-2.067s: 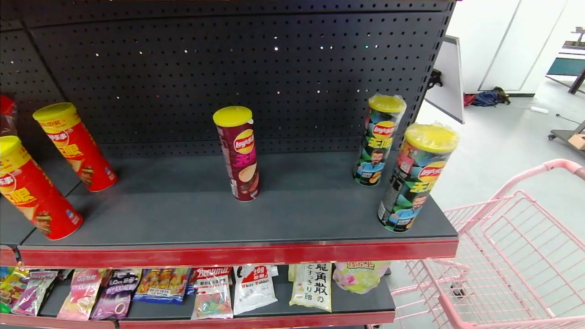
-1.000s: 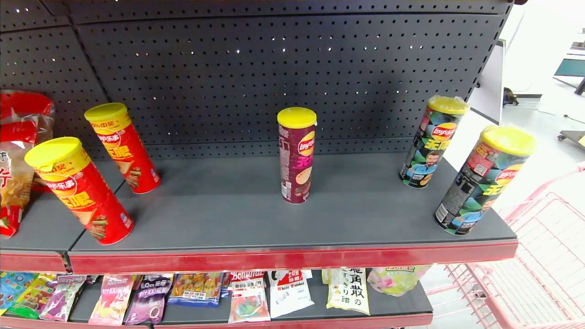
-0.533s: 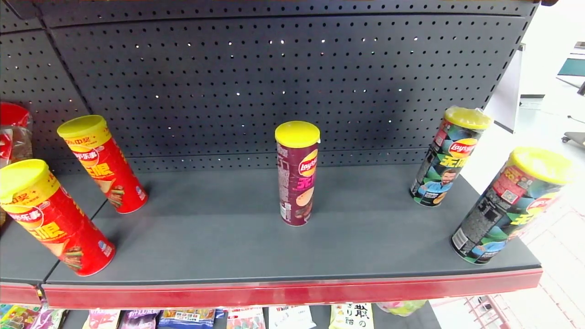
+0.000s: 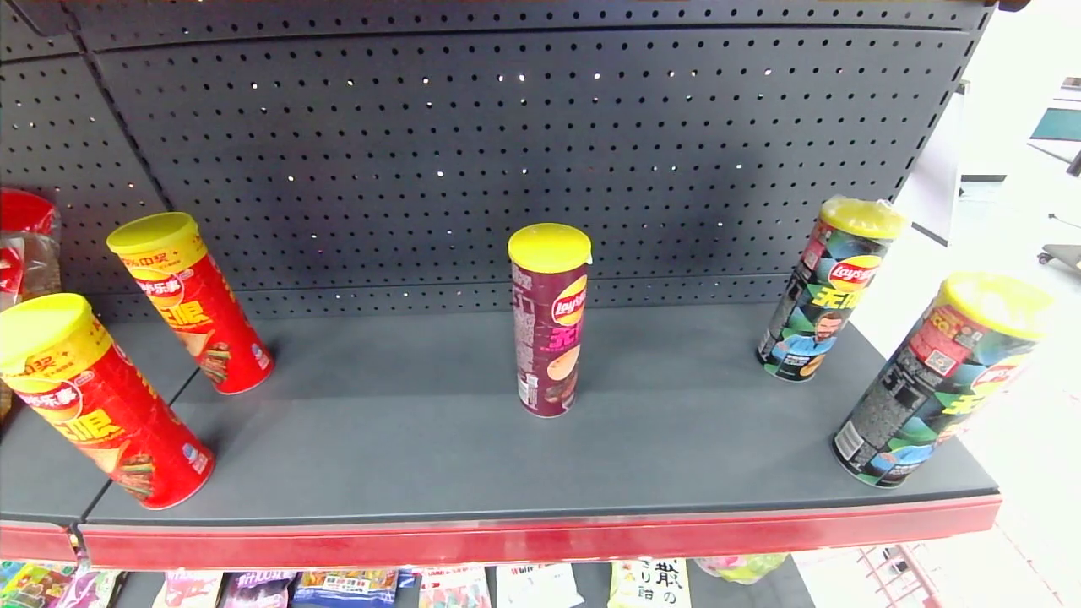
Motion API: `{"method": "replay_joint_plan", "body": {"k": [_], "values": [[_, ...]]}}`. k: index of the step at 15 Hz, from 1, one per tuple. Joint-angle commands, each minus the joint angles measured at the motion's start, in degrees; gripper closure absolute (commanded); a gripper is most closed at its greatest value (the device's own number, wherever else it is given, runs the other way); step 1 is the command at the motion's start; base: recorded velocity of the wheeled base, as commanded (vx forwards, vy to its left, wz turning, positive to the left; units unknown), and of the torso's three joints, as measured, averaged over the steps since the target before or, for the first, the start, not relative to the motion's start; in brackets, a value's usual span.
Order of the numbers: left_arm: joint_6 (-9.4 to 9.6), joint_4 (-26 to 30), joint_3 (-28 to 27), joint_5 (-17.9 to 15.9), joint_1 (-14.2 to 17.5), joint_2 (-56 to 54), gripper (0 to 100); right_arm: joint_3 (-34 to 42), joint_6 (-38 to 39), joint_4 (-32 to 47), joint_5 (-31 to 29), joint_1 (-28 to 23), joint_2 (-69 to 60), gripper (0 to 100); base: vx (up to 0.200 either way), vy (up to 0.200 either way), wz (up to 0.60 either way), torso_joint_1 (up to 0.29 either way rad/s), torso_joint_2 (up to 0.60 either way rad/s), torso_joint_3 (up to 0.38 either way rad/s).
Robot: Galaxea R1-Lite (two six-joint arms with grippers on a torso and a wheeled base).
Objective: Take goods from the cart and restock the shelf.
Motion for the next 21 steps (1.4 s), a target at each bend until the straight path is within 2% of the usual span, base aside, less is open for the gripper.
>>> {"method": "replay_joint_plan", "body": {"k": [1,2,3,4,5,6,7,8,9,10,11,12,13,14,15,16,17,21], "values": [[-5.79,-1.01,-15.6,-2.91,-2.37,13.12,0,0.43,0.14,-0.03,0.61,-0.01,1.09,100,0.0,0.0,0.0,0.0,0.0,0.0],[-10.97,-1.27,-25.01,-4.05,-3.43,24.81,0,0.43,0.14,-0.12,0.87,-0.01,1.89,100,0.0,0.0,0.0,0.0,0.0,0.0],[-11.33,-1.62,-29.31,-6.08,-4.75,30.0,0,0.51,0.06,-0.12,0.96,0.08,1.8,100,0.0,0.0,0.0,0.0,0.0,0.0],[-8.43,-1.89,-30.98,-9.42,-6.77,35.09,0,0.43,0.06,-0.12,0.96,0.08,1.71,100,0.0,0.0,0.0,0.0,0.0,0.0],[0.63,-2.59,-31.07,-16.27,-10.28,42.74,0,-0.19,0.23,-0.2,0.87,0.08,1.62,100,0.0,0.0,0.0,0.0,0.0,0.0],[2.74,-3.2,-31.51,-18.29,-10.46,45.82,0,-0.19,0.32,-0.2,0.87,0.08,1.45,100,0.0,0.0,0.0,0.0,0.0,0.0],[5.55,-6.98,-34.23,-22.86,-11.07,55.22,0,-0.28,0.85,-0.29,0.96,0.17,1.97,100,0.0,0.0,0.0,0.0,0.0,0.0],[5.99,-8.3,-34.85,-24.36,-11.69,57.95,0,-0.28,0.94,-0.29,0.96,0.17,2.06,100,0.0,0.0,0.0,0.0,0.0,0.0],[7.04,-12.78,-35.38,-28.05,-14.77,65.33,0,0.25,2.25,-0.2,1.05,0.17,1.89,100,0.0,0.0,0.0,0.0,0.0,0.0],[6.95,-14.63,-35.46,-28.84,-15.91,68.05,0,0.51,2.69,-0.12,1.05,0.17,1.89,100,0.0,0.0,0.0,0.0,0.0,0.0],[6.78,-17.44,-35.82,-29.28,-19.34,72.01,0,1.13,2.78,-0.12,1.05,0.08,1.45,100,0.0,0.0,0.0,0.0,0.0,0.0],[6.78,-17.44,-35.82,-29.28,-19.34,72.01,0,1.13,2.78,-0.12,1.05,0.08,1.45,100,0.0,0.0,0.0,0.0,0.0,0.0],[6.43,-21.22,-36.43,-29.72,-22.76,76.67,0,2.01,2.87,-0.03,0.96,0.08,-0.05,100,0.0,0.0,0.0,0.0,0.0,0.0],[6.6,-22.98,-36.96,-29.89,-23.38,78.95,0,2.1,2.87,-0.03,0.87,-0.01,-0.4,100,0.0,0.0,0.0,0.0,0.0,0.0],[6.69,-28.43,-37.93,-29.98,-23.47,83.43,0,2.27,2.87,-0.03,0.87,-0.1,-0.58,100,0.0,0.0,0.0,0.0,0.0,0.0],[6.69,-31.42,-38.45,-30.07,-23.56,85.46,0,2.27,2.87,-0.03,0.79,-0.1,-0.58,100,0.0,0.0,0.0,0.0,0.0,0.0],[6.69,-35.72,-40.3,-29.98,-24.79,89.67,0,2.36,2.87,-0.03,0.79,-0.1,-0.49,100,0.0,0.0,0.0,0.0,0.0,0.0],[6.87,-36.95,-47.59,-28.05,-25.49,97.06,0,2.27,2.87,-0.03,0.7,-0.27,-0.49,100,0.0,0.0,0.0,0.0,0.0,0.0]]}}
